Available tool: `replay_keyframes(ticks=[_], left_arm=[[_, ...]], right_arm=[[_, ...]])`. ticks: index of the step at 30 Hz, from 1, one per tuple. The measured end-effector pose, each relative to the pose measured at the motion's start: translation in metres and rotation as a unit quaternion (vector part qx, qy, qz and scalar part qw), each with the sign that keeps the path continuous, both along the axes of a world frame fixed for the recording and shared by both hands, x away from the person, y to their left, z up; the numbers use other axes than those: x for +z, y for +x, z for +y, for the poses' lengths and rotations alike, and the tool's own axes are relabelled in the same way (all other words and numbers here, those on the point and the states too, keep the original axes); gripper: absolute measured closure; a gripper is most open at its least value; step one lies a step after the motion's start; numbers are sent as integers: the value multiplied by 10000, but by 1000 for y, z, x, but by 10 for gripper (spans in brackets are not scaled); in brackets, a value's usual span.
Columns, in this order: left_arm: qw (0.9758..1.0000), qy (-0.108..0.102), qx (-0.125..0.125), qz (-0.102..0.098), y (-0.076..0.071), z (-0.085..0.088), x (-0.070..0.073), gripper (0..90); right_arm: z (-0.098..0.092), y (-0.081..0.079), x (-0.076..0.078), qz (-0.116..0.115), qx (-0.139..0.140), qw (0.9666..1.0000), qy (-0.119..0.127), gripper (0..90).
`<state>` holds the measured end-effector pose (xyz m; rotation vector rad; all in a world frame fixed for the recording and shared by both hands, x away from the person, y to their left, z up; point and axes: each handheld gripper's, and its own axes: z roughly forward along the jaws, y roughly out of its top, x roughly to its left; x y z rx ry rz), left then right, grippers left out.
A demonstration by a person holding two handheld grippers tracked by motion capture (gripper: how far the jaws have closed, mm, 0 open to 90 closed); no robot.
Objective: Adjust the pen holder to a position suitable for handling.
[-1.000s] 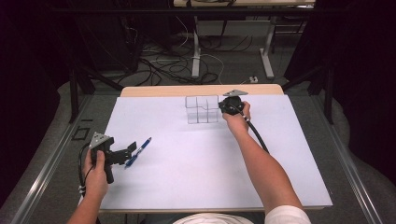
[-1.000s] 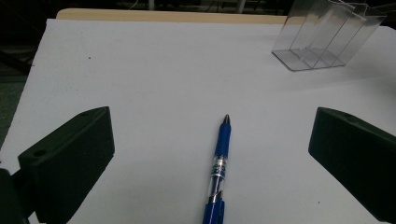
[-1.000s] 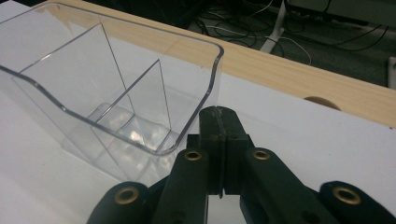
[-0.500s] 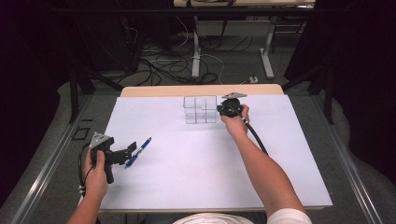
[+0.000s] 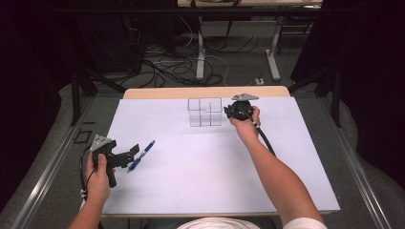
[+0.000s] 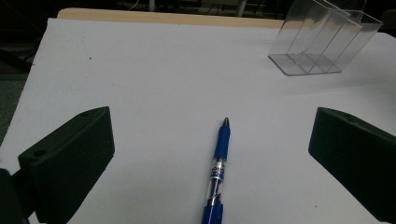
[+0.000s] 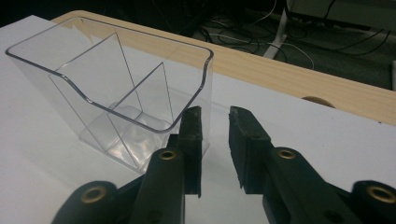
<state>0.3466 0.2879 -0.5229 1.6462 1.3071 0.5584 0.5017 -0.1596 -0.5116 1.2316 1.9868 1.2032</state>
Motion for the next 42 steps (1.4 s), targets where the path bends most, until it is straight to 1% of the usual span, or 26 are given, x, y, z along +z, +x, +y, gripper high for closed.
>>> replay_keyframes(ticks=[4, 6, 7, 8, 10, 12, 13, 16, 18, 19, 20, 21, 22, 23, 25, 26, 27, 28, 29, 32, 34, 36, 39, 40, 41, 42], left_arm=[[10000, 2, -14, -4, 1, 0, 0, 3], [10000, 5, -7, -8, 1, 1, -1, 3], [10000, -5, -17, 13, 2, 1, -1, 3], [10000, -20, -18, 13, 2, 1, -1, 3], [10000, -46, -15, 26, 2, 2, -1, 3], [10000, -66, -25, 17, 3, 2, -1, 3], [10000, -80, -30, 14, 3, 2, -1, 3], [9999, -103, -77, 34, 3, 1, 0, 3], [9999, -78, -89, 35, 3, 1, 0, 4], [9999, -87, -86, 41, 3, 1, 0, 4], [9999, -95, -78, 35, 3, 0, 0, 4], [9999, -105, -78, 52, 2, 0, 1, 4], [9999, -103, -77, 51, 2, 0, 1, 4], [9999, -91, -84, 52, 3, 0, 1, 4], [9999, -83, -69, 41, 3, 0, 1, 4], [9999, -75, -63, 46, 3, 0, 1, 4], [9999, -67, -62, 46, 3, 0, 2, 4], [9999, -46, -74, 56, 3, 0, 2, 4], [9999, -64, -70, 49, 3, 0, 2, 4], [9999, -127, -99, 49, 2, 0, 2, 4], [9999, -114, -101, 47, 1, -1, 3, 4], [9998, -119, -151, 37, 1, -2, 2, 4], [9999, -107, -130, 25, 1, -3, 4, 4], [9999, -112, -118, 23, 1, -3, 4, 4], [9999, -115, -119, 26, 1, -3, 4, 4], [9999, -100, -127, 42, 0, -3, 5, 4]], right_arm=[[-6, -9, 7, -160, 75, 9998, 73, 681], [-7, -12, 9, -165, 98, 9998, 96, 671], [-10, -16, 11, -259, 143, 9995, 131, 636], [-10, -16, 11, -259, 143, 9995, 131, 636], [-13, -23, 14, -281, 207, 9992, 195, 587], [-15, -25, 15, -260, 216, 9992, 198, 575], [-17, -30, 17, -286, 229, 9991, 217, 558], [-19, -34, 19, -335, 258, 9988, 263, 532], [-22, -39, 22, -287, 294, 9987, 291, 494], [-24, -44, 26, -253, 285, 9988, 309, 477], [-24, -44, 26, -253, 285, 9988, 309, 477], [-25, -47, 27, -285, 269, 9986, 350, 465], [-27, -51, 29, -261, 294, 9982, 460, 453], [-29, -57, 31, -303, 350, 9973, 575, 409], [-31, -62, 33, -248, 316, 9976, 563, 340], [-31, -62, 33, -248, 316, 9976, 563, 340], [-33, -64, 34, -210, 339, 9976, 558, 310], [-35, -69, 35, -193, 347, 9979, 519, 244], [-35, -69, 35, -193, 347, 9979, 519, 244], [-39, -76, 35, -272, 353, 9978, 493, 187], [-43, -82, 35, -315, 325, 9978, 488, 153], [-48, -91, 35, -398, 281, 9977, 465, 144], [-51, -98, 34, -361, 259, 9982, 405, 116], [-53, -101, 33, -328, 258, 9983, 414, 81], [-57, -107, 31, -275, 269, 9987, 326, 0], [-57, -107, 31, -275, 269, 9987, 326, 0]])
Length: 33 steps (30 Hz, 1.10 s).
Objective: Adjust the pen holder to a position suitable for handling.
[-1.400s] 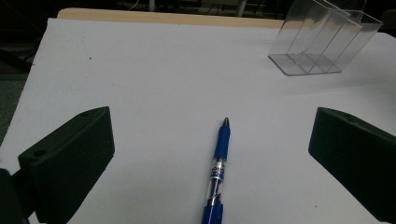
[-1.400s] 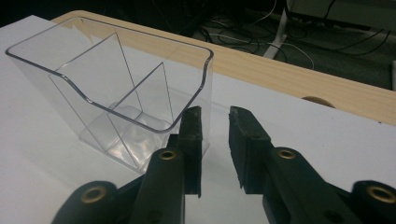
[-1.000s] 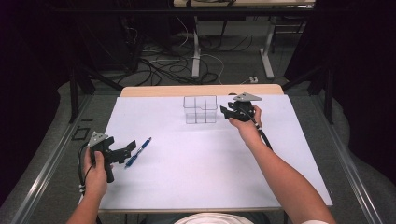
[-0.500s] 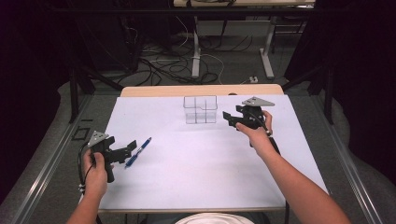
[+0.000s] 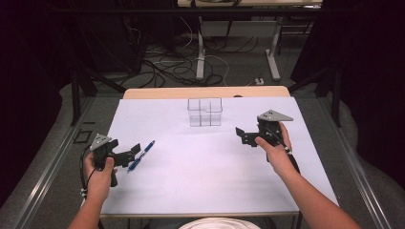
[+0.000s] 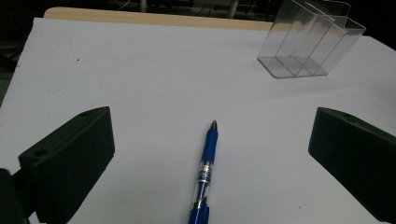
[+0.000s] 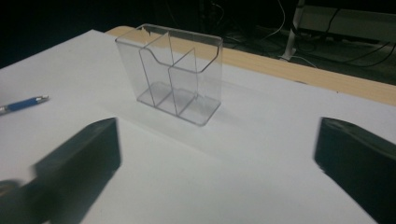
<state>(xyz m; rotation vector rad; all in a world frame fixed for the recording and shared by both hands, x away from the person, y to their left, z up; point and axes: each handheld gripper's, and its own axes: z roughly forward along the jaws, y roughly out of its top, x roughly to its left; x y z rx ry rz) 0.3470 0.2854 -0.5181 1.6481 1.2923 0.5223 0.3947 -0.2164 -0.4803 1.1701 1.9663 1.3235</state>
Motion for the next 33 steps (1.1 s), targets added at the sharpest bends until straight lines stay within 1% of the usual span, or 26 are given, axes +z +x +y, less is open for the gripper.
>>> replay_keyframes(ticks=[3, 4, 5, 6, 9, 11, 14, 16, 18, 20, 22, 23, 24, 27, 29, 30, 32, 33], left_arm=[[9999, -19, 147, -43, 0, 1, 2, 4], [9998, -58, 199, -75, 0, 1, 2, 4], [9997, -75, 221, -88, 0, 2, 3, 4], [9996, -125, 245, -99, -1, 2, 4, 4], [9994, -175, 234, -179, -1, 3, 5, 4], [9994, -126, 241, -212, -2, 3, 6, 5], [9995, -46, 213, -233, -3, 2, 6, 5], [9996, 2, 189, -219, -3, 2, 7, 7], [9997, 71, 158, -176, -3, 2, 7, 12], [9997, 93, 152, -164, -3, 1, 7, 21], [9997, 129, 151, -147, -3, 1, 7, 29], [9997, 150, 135, -128, -3, 1, 8, 34], [9997, 186, 119, -113, -3, 1, 9, 42], [9996, 271, 48, -101, -3, 0, 12, 49], [9993, 363, 14, -73, -2, -1, 15, 52], [9991, 409, -1, -69, -2, -1, 17, 57], [9991, 418, -30, -23, -1, -1, 19, 68], [9992, 389, -15, -30, 0, -2, 20, 75]], right_arm=[[-5, -10, -3, 51, 19, 10000, 2, 0], [-7, -12, -4, 6, -10, 10000, -46, 0], [-8, -16, -5, 11, -39, 10000, -8, 0], [-10, -19, -6, -2, -47, 10000, -62, 0], [-15, -27, -10, 33, -95, 9999, -77, 0], [-19, -33, -12, 74, -130, 9998, -118, 0], [-24, -39, -15, 70, -212, 9997, -112, 0], [-28, -42, -16, 51, -250, 9996, -111, 0], [-31, -44, -19, 112, -246, 9996, -110, 0], [-35, -46, -21, 205, -251, 9994, -85, 0], [-38, -46, -23, 244, -262, 9994, -17, 0], [-40, -46, -24, 243, -273, 9993, -21, 0], [-43, -46, -27, 277, -312, 9991, 46, 0], [-46, -46, -29, 312, -306, 9990, 6, 0], [-48, -47, -30, 326, -403, 9987, 25, 0], [-49, -47, -31, 340, -382, 9987, 47, 0], [-51, -47, -32, 359, -381, 9986, 1, 0], [-51, -47, -32, 355, -426, 9985, 44, 0]])
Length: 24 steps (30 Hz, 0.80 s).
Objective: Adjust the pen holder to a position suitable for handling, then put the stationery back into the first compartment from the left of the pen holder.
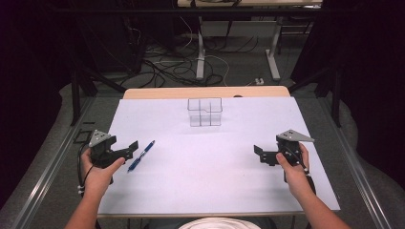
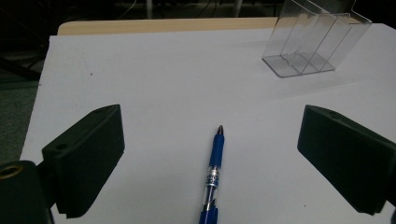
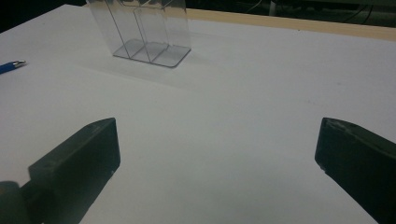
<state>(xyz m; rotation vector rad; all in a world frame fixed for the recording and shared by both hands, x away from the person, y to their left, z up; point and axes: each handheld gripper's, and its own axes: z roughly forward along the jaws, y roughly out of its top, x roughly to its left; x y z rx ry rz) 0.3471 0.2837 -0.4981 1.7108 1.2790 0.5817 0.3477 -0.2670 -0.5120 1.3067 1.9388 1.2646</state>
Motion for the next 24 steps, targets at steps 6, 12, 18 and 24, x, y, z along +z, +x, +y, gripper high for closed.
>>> replay_keyframes(ticks=[6, 12, 18, 24], left_arm=[[9999, 75, -57, 33, 6, -2, 7, 131], [9995, 197, -194, 136, 12, -8, 15, 165], [9993, 282, -237, 99, 19, -14, 24, 201], [9986, 358, -368, 151, 27, -19, 32, 248]], right_arm=[[-2, 1, -1, 63, 23, 10000, 31, 0], [-2, 2, -1, 93, -8, 9999, 42, 0], [-2, 2, -2, 104, 8, 9999, 76, 0], [-3, 2, -2, 92, 28, 9999, 82, 0]])
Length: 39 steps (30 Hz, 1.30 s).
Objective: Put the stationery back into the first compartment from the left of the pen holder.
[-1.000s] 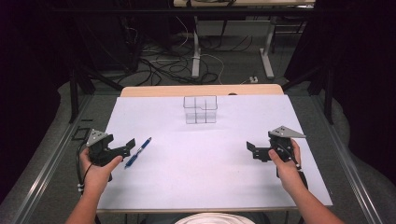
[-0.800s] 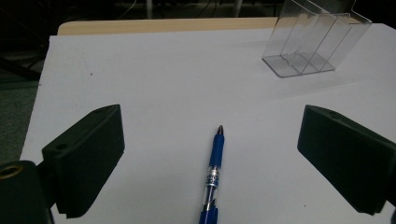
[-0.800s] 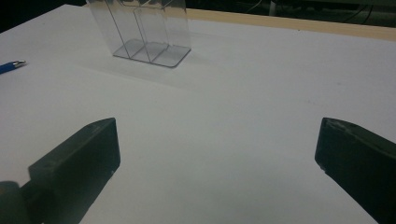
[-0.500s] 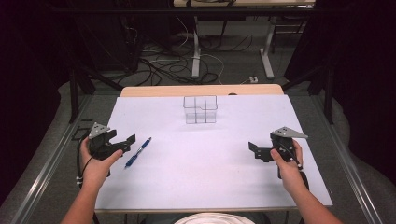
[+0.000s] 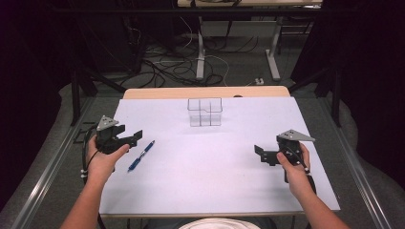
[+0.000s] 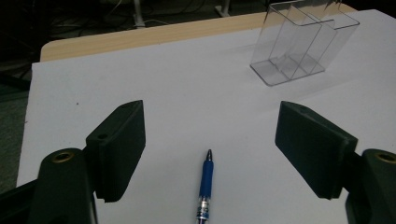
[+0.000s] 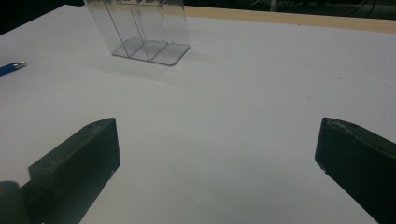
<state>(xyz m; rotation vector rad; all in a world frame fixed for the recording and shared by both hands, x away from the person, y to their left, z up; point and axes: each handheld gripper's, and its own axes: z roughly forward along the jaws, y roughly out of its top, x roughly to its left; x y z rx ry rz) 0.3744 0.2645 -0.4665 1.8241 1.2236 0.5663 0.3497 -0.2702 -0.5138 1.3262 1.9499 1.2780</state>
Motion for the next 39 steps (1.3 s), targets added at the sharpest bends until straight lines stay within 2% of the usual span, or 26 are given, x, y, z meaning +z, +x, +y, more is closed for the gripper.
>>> replay_keyframes(ticks=[6, 11, 15, 16, 18, 19, 20, 22, 25, 29, 31, 35, 39], left_arm=[[9995, 265, -107, 134, 8, -3, 1, 294], [9972, 618, -225, 346, 14, -4, 3, 322], [9957, 650, -326, 578, 19, -6, 3, 350], [9953, 696, -348, 574, 21, -6, 3, 350], [9950, 647, -375, 659, 24, -8, 2, 350], [9939, 725, -402, 730, 25, -8, 3, 350], [9940, 713, -371, 747, 26, -9, 3, 350], [9929, 815, -414, 763, 28, -9, 3, 350], [9913, 857, -419, 906, 31, -10, 3, 357], [9899, 756, -481, 1095, 35, -11, -1, 370], [9886, 793, -486, 1186, 37, -11, -3, 374], [9854, 720, -415, 1483, 40, -14, -8, 403], [9808, 790, -461, 1720, 43, -15, -13, 441]], right_arm=[[0, 0, 0, -3, -30, 10000, 22, 0], [0, 0, -1, 66, -49, 10000, 34, 0], [-1, 0, -1, 57, -8, 10000, -20, 0], [-1, 0, -2, 60, -10, 10000, -21, 0], [0, 0, -2, 83, -20, 10000, 8, 0], [0, 0, -2, 88, -21, 10000, 24, 0], [-1, 0, -2, 90, -22, 10000, 20, 0], [0, 0, -2, 98, -16, 9999, 24, 0], [-1, 1, -3, 84, -4, 10000, -1, 0], [-1, 1, -3, 89, 2, 10000, -33, 0], [-1, 1, -4, 94, 0, 9999, -57, 0], [-1, 1, -4, 105, 28, 9999, -75, 0], [-1, 1, -5, 130, 31, 9999, -41, 0]])
